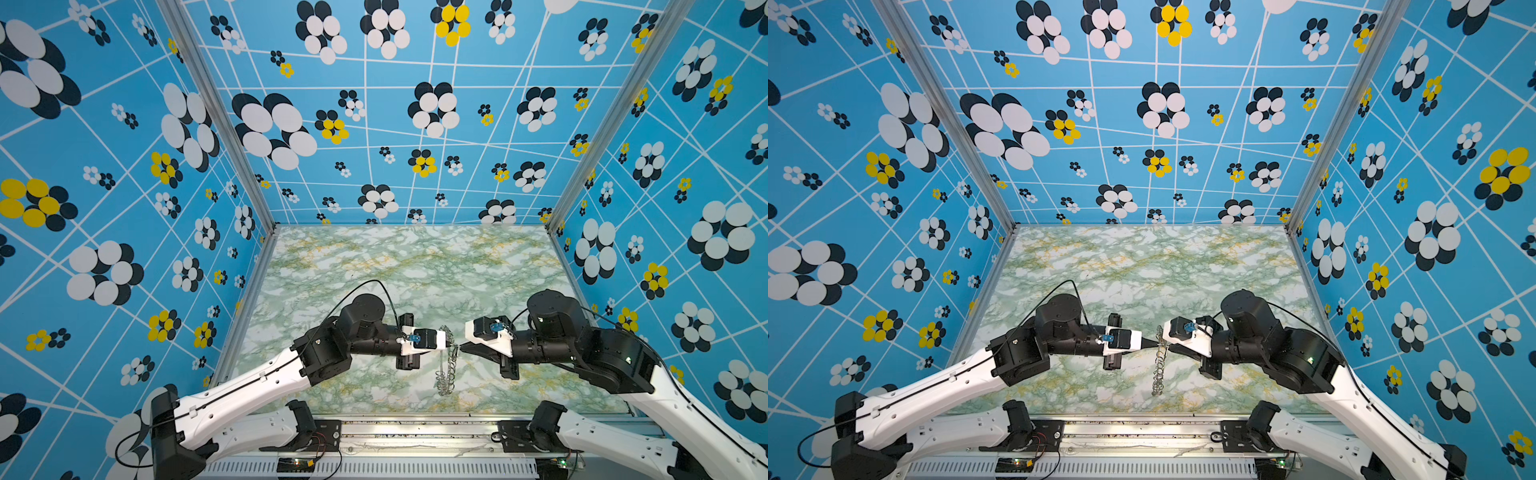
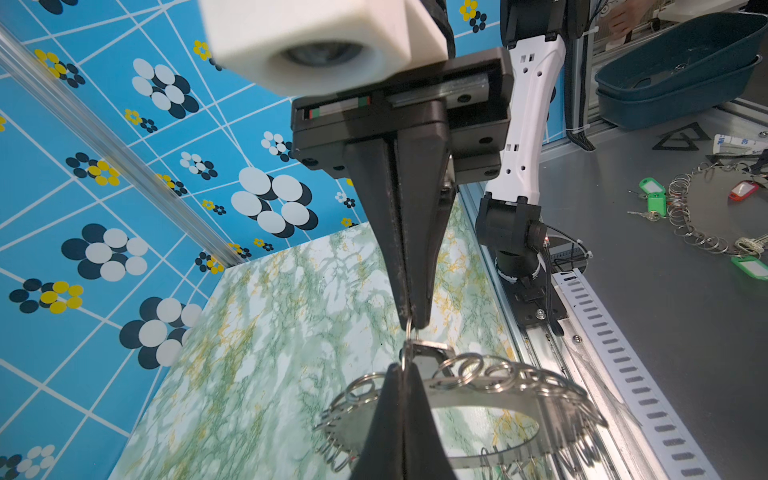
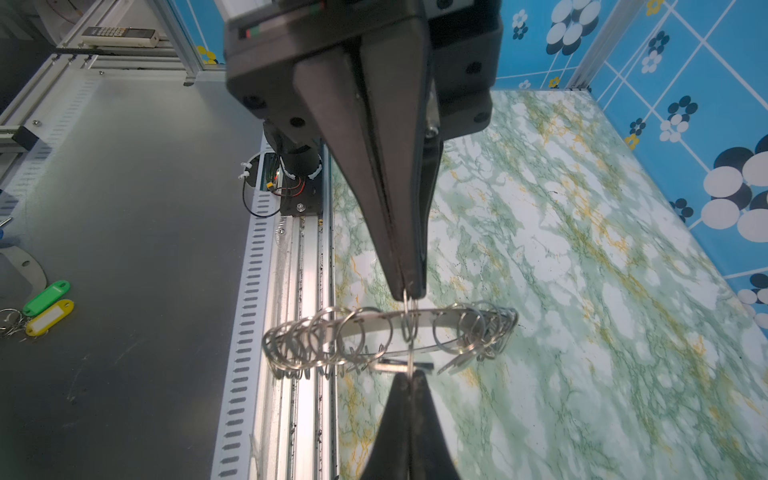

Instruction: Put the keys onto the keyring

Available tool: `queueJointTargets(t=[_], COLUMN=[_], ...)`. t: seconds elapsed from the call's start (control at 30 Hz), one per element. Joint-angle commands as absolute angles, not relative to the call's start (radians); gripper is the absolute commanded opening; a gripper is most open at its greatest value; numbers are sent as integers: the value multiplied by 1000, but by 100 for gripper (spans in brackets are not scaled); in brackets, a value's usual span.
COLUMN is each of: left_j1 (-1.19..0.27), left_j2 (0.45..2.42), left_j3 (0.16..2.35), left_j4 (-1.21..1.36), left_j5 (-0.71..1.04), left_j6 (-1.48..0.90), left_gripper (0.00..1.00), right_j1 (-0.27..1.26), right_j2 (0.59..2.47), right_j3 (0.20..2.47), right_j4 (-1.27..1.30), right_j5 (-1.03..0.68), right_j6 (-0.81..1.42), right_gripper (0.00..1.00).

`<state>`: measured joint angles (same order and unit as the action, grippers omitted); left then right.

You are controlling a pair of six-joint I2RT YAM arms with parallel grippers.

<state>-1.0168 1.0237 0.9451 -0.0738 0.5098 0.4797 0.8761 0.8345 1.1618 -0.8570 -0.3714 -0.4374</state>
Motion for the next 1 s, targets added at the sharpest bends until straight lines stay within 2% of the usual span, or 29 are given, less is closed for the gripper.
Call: queueJointTargets(t=[0.0,0.97], left_j1=[-1014,-1019], left_j2=[1005,1020], left_j3=[950,956], left_j4=[-30,-37], left_j5=[529,545], left_j6=[468,466], left_gripper=[0,0], right_j1=[872,871], right_j2=[824,822], right_j3=[1163,1162], right_j4=[-828,-810], right_j5=[-413,-452], right_j6=[-433,-431], right_gripper=[0,0])
